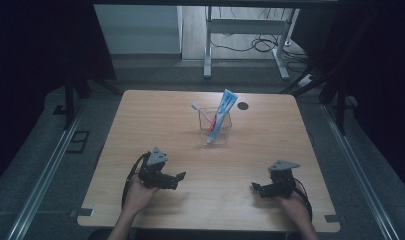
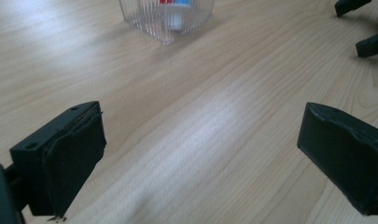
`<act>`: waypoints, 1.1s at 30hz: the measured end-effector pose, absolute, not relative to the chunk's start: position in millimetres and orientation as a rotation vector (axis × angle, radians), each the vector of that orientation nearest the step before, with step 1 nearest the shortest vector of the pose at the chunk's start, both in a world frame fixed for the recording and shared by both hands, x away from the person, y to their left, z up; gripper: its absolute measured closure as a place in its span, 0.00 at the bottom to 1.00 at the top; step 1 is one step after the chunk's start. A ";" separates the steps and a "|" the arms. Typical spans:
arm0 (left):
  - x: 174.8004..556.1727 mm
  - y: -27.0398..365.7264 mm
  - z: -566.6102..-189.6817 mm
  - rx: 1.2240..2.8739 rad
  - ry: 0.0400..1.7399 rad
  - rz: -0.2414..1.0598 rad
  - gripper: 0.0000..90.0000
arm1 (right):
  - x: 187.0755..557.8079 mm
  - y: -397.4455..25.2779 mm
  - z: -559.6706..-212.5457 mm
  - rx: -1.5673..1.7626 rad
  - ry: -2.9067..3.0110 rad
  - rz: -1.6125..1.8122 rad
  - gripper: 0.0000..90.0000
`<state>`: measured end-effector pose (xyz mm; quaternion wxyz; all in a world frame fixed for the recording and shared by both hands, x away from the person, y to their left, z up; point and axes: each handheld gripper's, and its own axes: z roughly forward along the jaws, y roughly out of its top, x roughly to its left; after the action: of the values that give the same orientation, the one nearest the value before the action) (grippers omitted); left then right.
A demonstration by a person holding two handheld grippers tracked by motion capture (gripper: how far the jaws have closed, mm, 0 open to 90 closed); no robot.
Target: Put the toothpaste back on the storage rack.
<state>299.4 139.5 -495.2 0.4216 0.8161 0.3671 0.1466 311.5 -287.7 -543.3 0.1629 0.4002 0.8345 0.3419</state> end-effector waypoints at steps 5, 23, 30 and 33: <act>293.1 143.8 -503.6 2.042 0.936 0.357 0.02 | 311.5 -287.7 -543.3 1.142 2.380 0.974 0.00; 277.9 148.0 -529.2 2.076 0.967 0.345 0.02 | 311.6 -287.7 -543.3 1.140 2.379 0.976 0.00; 277.2 144.6 -540.6 2.122 0.982 0.332 0.02 | 311.6 -287.7 -543.4 1.138 2.379 0.976 0.00; 277.7 142.5 -543.0 2.147 0.994 0.332 0.02 | 311.6 -287.7 -543.4 1.138 2.379 0.975 0.00</act>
<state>277.7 142.5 -543.0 0.3674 0.8358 0.3871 0.1291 311.6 -287.7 -543.4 0.1640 0.3994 0.8346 0.3421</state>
